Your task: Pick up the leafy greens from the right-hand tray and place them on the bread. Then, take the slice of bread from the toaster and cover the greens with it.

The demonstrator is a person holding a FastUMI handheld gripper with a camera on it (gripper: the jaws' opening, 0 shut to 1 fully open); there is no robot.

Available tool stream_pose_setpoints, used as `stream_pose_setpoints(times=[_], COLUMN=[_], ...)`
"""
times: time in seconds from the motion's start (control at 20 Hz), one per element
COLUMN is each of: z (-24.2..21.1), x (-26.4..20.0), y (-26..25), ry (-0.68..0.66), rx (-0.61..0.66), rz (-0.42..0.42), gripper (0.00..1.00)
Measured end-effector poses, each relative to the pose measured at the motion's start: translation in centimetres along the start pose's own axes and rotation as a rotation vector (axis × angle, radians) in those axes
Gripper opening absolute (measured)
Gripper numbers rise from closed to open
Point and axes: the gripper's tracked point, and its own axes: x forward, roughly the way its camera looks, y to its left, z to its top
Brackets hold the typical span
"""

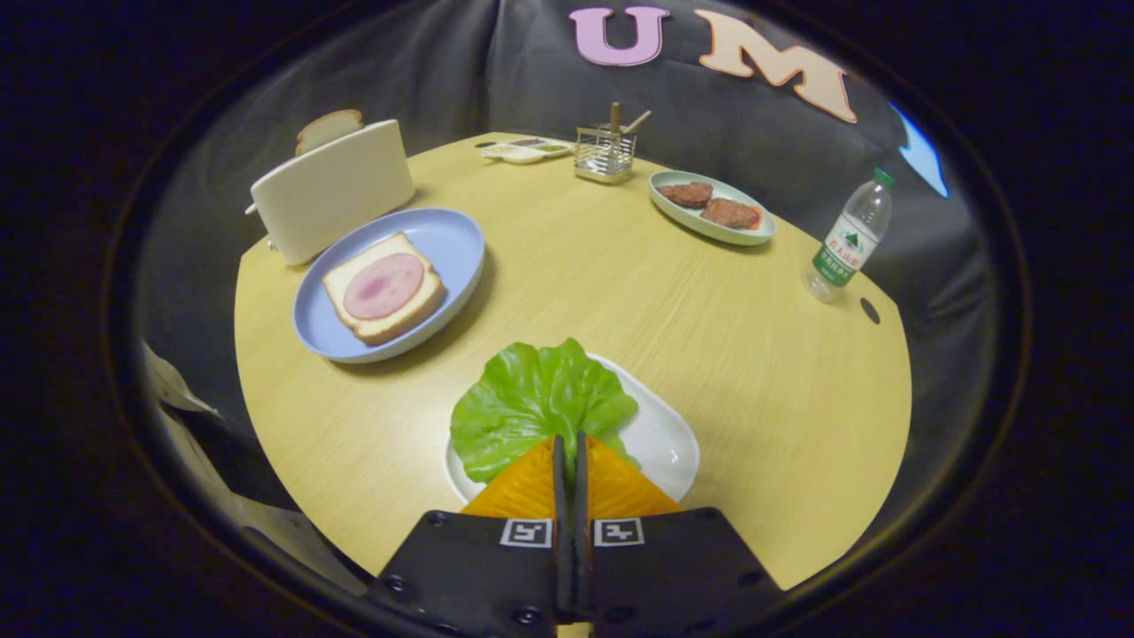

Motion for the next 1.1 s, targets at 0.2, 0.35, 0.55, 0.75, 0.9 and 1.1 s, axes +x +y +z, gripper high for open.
stream_pose_setpoints(times=[0.2,0.35,0.55,0.75,0.9,1.1], z=[1.6,3.0,5.3,7.6,8.9,10.4], x=[-1.8,-2.9,-4.1,-4.7,-4.5,-4.2], y=[0.5,1.7,3.1,5.4,7.1,9.2], ry=[-0.024,-0.040,-0.067,-0.089,-0.098,-0.102], rx=[0.024,0.034,0.043,0.043,0.036,0.008], rz=[-0.017,-0.009,-0.009,0.009,0.027,0.044], gripper=[0.03,0.04,0.04,0.04,0.04,0.04])
